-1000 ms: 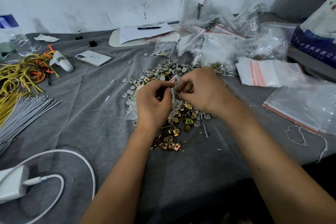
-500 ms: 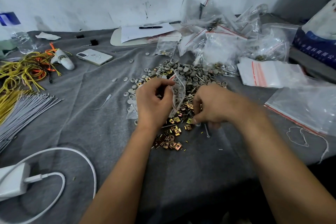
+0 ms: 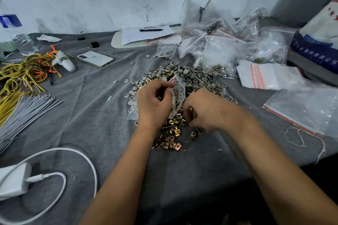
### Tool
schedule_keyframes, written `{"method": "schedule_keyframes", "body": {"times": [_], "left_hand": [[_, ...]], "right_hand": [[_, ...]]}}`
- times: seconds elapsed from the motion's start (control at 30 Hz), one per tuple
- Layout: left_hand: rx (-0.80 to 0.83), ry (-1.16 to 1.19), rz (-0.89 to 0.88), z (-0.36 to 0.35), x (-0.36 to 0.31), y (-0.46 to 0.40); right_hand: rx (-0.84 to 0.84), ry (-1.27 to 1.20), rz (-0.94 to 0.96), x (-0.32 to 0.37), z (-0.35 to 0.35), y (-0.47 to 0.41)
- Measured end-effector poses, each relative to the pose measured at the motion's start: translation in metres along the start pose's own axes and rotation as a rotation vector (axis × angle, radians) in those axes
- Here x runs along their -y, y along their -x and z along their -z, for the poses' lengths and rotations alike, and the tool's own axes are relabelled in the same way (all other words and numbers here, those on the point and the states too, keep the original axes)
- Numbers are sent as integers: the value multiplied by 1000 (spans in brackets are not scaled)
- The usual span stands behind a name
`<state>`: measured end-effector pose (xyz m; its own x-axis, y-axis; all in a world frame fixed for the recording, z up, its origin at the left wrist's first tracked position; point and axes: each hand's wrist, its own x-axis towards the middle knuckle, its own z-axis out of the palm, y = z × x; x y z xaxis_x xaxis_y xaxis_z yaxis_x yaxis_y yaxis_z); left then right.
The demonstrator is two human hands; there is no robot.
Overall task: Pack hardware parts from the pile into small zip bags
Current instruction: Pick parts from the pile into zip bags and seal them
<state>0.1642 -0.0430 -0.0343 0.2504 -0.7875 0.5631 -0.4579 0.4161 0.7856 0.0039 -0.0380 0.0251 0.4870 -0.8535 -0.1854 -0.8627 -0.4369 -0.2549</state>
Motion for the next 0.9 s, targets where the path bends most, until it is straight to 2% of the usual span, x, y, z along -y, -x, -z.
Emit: {"method": "schedule_keyframes", "body": {"times": [0.23, 0.3, 0.37, 0.47, 0.57, 0.67, 0.83, 0.9], "left_hand": [[-7, 8, -16, 0, 0, 1], [-7, 10, -20, -1, 1, 0], [2, 7, -21, -1, 1, 0], [9, 1, -11, -2, 2, -1], [-6, -5, -13, -1, 1, 0], [-17, 5, -20, 0, -1, -1], [-42, 81, 61, 0, 0, -2], [-73, 142, 102, 1, 0, -3]], "right_hand": [[-83, -270, 36, -19, -3, 0], [-176, -429, 63, -23, 2, 4], [-346, -541, 119, -22, 10, 3], [-480, -521, 177, -14, 18, -5], [-489, -349, 148, -7, 21, -9], [-490, -320, 129, -6, 19, -9], [-184, -157, 125, 0, 13, -10], [-173, -134, 114, 4, 9, -12]]}}
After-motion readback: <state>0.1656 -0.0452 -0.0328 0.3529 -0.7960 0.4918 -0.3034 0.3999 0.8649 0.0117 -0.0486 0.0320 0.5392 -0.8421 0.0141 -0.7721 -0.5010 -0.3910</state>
